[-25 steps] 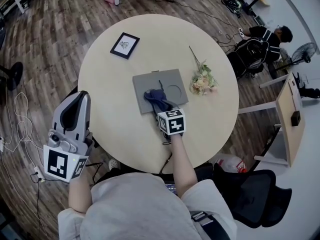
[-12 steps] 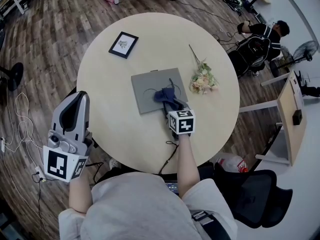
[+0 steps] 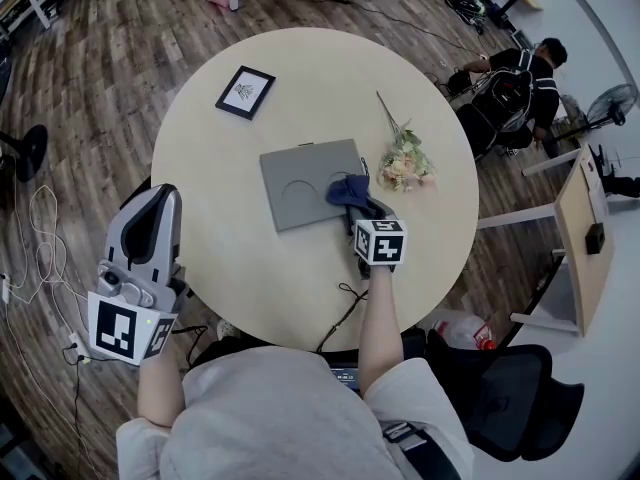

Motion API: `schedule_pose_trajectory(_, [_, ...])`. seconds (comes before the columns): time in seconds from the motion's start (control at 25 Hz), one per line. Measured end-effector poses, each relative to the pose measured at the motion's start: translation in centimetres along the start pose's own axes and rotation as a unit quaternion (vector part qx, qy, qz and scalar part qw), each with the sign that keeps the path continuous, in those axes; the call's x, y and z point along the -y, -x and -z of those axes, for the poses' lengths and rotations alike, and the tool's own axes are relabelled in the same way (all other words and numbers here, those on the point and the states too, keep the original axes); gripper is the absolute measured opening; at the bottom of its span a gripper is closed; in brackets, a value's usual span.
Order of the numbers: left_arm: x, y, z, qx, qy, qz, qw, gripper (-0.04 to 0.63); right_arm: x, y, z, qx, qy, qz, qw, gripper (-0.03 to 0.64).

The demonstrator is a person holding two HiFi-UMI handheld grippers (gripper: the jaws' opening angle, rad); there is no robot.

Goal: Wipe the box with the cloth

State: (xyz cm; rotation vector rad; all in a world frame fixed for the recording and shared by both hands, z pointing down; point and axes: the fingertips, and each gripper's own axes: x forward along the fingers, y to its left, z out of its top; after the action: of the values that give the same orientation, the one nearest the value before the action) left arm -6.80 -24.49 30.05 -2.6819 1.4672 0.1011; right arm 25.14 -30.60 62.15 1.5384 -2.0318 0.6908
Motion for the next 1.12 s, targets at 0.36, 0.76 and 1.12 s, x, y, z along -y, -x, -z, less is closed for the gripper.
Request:
schedule_pose_trajectory(0.36, [0.8, -0.6, 0.1, 0.001, -0.004, 0.001, 1.0, 0.003, 4.0, 0.4, 0.1, 0.005, -0.006, 0.037, 0.999, 0.091])
schedule_pose_trajectory(0.76, [2.1, -0.4, -0.4, 0.01, -0.005, 0.024, 0.9996, 0.003, 2.0, 1.4, -0.1, 0.009, 0.009, 0.053, 0.999, 0.094])
schedule_pose_trajectory(1.12, [1.2, 1.3, -2.4, 0.039, 0.004, 0.066, 0.997, 0.003, -4.9, 7.3, -2.6, 0.099, -0.001, 0.062, 0.993, 0.097])
